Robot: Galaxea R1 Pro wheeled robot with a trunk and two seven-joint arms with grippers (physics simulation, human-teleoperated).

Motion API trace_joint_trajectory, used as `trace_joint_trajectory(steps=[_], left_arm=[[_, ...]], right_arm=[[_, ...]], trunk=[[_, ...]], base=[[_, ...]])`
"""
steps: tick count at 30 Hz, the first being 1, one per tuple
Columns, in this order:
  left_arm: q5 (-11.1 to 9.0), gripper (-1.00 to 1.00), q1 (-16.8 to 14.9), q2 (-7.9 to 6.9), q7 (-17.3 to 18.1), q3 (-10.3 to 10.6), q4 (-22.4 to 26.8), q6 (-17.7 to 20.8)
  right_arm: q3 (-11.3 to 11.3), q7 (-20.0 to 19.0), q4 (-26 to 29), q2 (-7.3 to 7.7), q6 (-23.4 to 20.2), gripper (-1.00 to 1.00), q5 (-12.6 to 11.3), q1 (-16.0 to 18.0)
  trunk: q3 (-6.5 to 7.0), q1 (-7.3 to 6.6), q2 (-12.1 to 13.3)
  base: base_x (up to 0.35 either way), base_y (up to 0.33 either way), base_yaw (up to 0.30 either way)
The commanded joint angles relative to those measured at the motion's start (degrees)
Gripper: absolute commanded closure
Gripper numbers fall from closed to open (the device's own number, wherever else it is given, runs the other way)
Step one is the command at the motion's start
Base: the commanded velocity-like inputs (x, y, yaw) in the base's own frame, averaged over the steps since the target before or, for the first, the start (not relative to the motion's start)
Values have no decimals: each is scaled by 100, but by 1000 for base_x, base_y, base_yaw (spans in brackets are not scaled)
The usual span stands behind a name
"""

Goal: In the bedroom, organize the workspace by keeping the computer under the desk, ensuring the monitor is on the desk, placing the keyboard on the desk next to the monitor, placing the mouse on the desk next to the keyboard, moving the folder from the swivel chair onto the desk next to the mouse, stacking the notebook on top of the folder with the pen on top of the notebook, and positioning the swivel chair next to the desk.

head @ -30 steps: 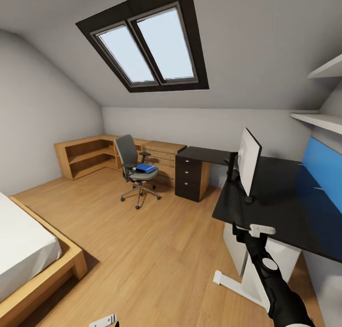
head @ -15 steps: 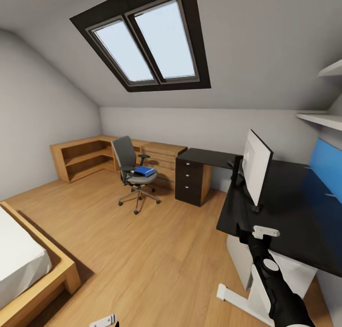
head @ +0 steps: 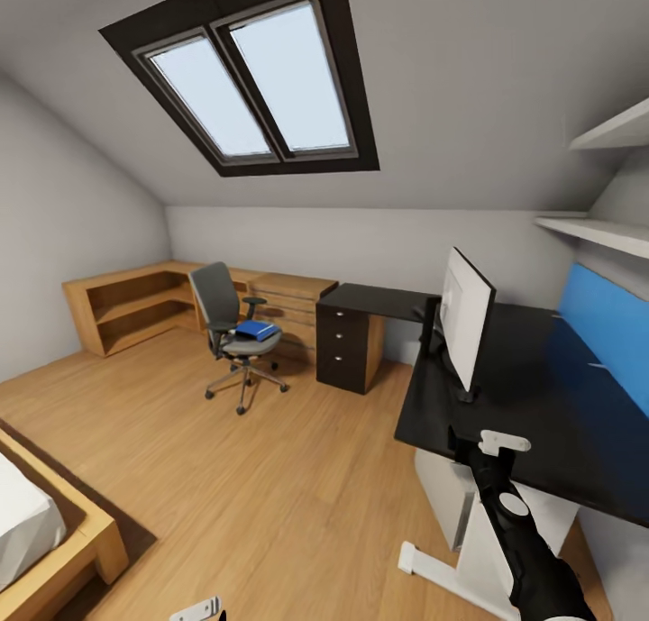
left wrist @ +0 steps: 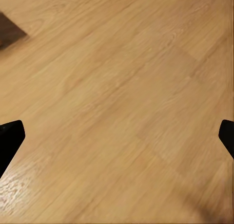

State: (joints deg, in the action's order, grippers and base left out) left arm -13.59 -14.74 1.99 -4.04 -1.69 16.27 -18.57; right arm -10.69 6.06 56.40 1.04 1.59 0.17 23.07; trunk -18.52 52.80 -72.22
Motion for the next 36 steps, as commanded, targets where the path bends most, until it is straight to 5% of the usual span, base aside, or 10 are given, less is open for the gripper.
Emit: trace_joint_trajectory(steps=[1,14,36], left_arm=[[5,-100,-3,3,-9,-15,-1,-15],[5,-100,-2,3,-9,-15,-1,-22],[5,-100,-3,3,-9,-15,-1,-24]], right_arm=[[5,18,-5,1,16,-100,1,5],[12,18,-32,-11,2,-100,15,5],[5,10,-454,14,-573,-100,16,10]], trunk=[[-2,0,-4],[30,0,-4],[31,0,-4]], base=[[4,0,-240],[20,2,-145],[248,51,-3]])
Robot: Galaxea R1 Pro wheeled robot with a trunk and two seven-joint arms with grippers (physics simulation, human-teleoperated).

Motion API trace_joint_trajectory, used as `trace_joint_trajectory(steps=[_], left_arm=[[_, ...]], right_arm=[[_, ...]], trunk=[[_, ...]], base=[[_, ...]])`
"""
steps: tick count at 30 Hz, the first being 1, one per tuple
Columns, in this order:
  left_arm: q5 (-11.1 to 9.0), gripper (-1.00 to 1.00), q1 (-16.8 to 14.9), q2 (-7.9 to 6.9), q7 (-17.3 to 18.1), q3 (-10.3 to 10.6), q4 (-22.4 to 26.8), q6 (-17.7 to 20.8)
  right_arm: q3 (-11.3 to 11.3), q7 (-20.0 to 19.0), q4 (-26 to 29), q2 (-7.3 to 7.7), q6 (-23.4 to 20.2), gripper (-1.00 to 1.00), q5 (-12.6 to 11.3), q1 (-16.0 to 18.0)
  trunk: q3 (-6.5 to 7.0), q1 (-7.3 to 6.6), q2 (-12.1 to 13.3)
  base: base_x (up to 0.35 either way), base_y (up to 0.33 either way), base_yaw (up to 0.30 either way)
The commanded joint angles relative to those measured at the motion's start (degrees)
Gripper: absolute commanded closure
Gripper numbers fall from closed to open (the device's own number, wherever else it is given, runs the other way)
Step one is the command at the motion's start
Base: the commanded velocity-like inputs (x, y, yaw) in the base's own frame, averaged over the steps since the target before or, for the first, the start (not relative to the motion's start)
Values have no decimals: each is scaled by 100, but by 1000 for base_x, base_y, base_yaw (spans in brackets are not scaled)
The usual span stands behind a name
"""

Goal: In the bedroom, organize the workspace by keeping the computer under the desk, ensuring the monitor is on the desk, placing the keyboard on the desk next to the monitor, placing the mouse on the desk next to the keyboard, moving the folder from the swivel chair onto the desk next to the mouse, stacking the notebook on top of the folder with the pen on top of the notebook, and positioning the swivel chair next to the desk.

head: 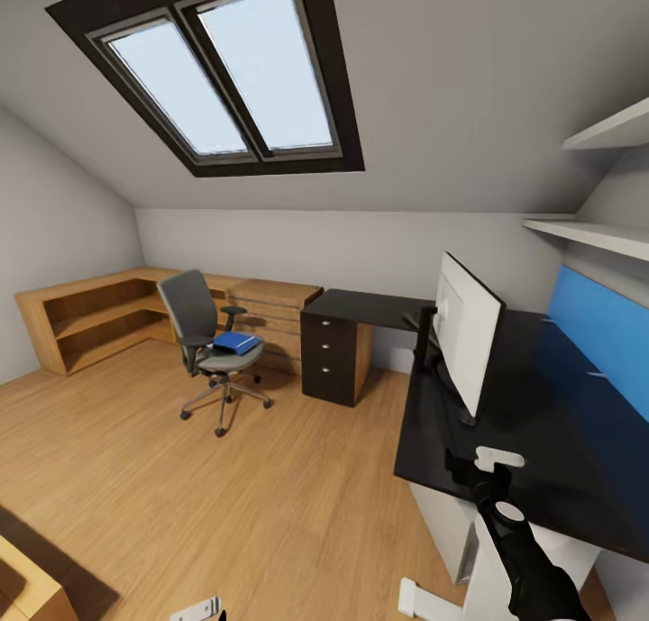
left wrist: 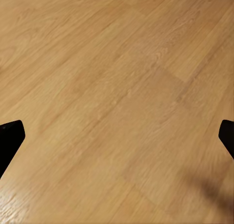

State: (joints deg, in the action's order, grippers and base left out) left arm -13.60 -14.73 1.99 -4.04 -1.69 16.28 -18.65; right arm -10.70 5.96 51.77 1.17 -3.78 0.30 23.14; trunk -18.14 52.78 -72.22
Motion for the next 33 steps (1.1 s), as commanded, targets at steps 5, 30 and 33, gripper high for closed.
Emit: trace_joint_trajectory(steps=[5,30,33], left_arm=[[6,-100,-5,3,-9,-16,-2,-12],[6,-100,-4,3,-18,-16,4,-7],[6,-100,-4,3,-18,-16,5,-8]], right_arm=[[6,27,-52,8,-54,-100,5,5],[2,134,-1673,420,279,-100,-37,618],[4,135,-1698,424,293,-100,-35,632]], trunk=[[-7,2,-4],[-7,2,-4],[-7,2,-4]], base=[[67,2,0],[6,0,0],[0,0,0]])
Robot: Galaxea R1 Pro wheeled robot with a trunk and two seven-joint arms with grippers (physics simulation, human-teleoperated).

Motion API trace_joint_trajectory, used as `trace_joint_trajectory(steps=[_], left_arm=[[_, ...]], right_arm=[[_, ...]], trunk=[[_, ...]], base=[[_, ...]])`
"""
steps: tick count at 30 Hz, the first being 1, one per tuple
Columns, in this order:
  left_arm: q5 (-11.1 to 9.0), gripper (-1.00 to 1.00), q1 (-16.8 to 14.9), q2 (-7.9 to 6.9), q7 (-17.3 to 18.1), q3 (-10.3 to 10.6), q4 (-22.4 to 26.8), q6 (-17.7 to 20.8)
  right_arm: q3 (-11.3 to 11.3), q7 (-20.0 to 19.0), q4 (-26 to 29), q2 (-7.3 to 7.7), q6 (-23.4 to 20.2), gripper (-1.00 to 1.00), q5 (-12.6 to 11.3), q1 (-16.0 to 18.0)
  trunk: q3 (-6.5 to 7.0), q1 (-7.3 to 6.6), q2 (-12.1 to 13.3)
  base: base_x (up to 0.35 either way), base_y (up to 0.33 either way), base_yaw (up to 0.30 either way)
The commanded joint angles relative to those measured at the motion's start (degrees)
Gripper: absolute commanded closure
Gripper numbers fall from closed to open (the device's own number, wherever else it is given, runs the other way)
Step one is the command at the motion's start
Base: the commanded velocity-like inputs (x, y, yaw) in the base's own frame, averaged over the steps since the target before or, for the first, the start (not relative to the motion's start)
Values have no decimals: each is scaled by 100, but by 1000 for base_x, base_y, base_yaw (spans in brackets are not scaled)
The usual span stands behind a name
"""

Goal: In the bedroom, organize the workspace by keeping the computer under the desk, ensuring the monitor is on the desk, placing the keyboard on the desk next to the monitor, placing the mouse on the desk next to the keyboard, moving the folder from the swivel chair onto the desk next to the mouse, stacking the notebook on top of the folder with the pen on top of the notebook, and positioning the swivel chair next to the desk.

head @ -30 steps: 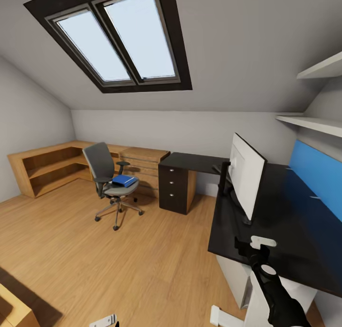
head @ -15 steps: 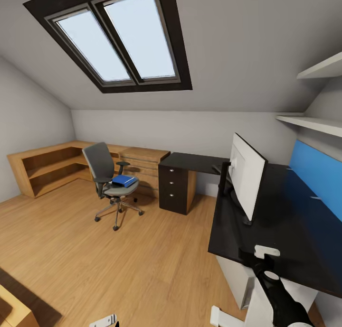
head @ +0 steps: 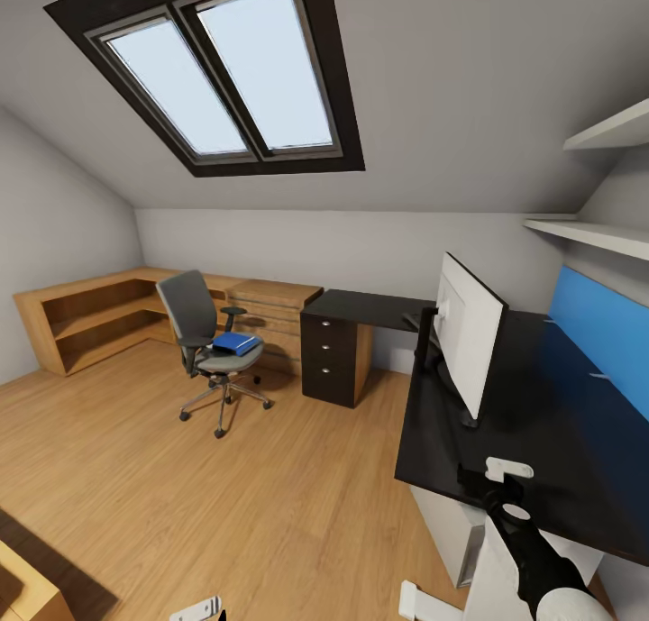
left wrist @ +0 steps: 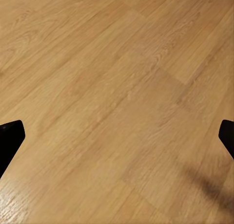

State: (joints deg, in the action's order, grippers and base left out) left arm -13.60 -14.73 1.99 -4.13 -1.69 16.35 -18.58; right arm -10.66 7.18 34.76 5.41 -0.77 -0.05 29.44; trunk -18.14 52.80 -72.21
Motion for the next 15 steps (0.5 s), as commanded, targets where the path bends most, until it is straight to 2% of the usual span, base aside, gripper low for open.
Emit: trace_joint_trajectory(steps=[1,7,15], left_arm=[[6,-100,-4,3,-9,-16,-2,-15],[6,-100,-4,3,-9,-16,-1,-16],[6,-100,-4,3,-4,-16,-1,-20]], right_arm=[[1,12,-9,1,-5,-100,0,8],[2,12,-181,3,28,-100,-3,31],[3,11,-798,4,350,-100,-4,318]], trunk=[[-7,0,-4],[-7,0,-4],[-7,0,-4]], base=[[0,0,0],[0,0,0],[13,0,0]])
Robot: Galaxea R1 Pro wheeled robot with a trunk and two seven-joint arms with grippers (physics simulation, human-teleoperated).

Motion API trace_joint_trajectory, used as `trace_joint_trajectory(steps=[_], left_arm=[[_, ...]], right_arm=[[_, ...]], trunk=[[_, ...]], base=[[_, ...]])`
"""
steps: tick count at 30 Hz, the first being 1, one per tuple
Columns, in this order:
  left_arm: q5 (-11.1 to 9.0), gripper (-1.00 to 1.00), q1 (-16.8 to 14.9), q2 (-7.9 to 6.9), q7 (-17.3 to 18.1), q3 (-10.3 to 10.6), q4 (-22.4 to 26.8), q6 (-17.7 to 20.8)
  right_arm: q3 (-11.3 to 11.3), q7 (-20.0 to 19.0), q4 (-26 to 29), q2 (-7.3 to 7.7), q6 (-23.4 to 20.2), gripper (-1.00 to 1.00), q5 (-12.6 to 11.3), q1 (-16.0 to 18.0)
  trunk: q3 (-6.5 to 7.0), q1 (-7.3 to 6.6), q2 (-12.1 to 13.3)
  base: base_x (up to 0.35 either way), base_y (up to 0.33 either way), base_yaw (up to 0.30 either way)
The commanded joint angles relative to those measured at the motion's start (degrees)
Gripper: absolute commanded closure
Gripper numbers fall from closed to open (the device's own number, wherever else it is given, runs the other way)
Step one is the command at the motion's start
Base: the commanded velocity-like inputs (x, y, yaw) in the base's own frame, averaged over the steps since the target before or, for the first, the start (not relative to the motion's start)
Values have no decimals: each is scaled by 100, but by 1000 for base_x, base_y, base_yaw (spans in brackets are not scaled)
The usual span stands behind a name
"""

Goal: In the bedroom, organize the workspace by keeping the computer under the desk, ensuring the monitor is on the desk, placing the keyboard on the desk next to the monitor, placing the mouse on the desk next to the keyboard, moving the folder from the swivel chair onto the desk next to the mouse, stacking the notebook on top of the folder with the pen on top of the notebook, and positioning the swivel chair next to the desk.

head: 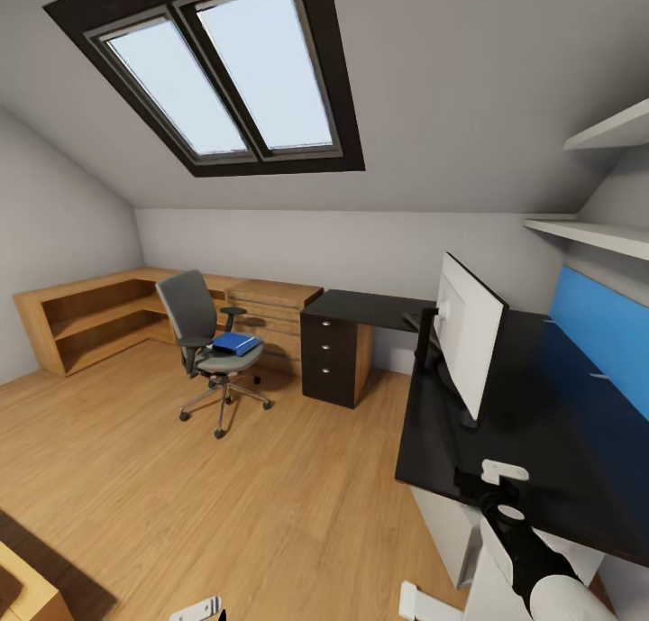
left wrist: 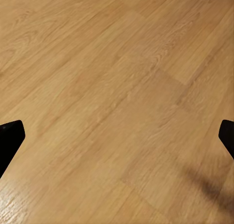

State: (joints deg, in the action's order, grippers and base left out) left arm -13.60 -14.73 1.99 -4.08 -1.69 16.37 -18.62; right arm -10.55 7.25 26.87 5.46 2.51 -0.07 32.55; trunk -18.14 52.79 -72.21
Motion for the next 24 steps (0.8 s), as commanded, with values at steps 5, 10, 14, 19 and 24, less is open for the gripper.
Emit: trace_joint_trajectory(steps=[5,10,14,19,24], left_arm=[[6,-100,-4,3,-6,-16,-2,-18],[6,-100,-4,3,-5,-16,-2,-18],[6,-100,-5,3,-5,-16,-2,-18],[6,-100,-4,5,-7,-16,3,-20],[6,-100,-4,10,-14,-20,12,-25]], right_arm=[[-8,5,-365,-1,275,-100,-1,206],[-10,5,-514,1,607,-100,-3,290],[-14,5,-562,5,903,-100,-6,314],[-16,5,-585,7,1140,-100,-9,325],[-25,5,-593,18,1234,-100,-10,329]], trunk=[[-7,1,-4],[-7,1,-4],[-7,1,-4],[-7,1,-4],[-7,1,-4]], base=[[175,0,0],[266,0,0],[160,0,0],[60,0,0],[17,0,0]])
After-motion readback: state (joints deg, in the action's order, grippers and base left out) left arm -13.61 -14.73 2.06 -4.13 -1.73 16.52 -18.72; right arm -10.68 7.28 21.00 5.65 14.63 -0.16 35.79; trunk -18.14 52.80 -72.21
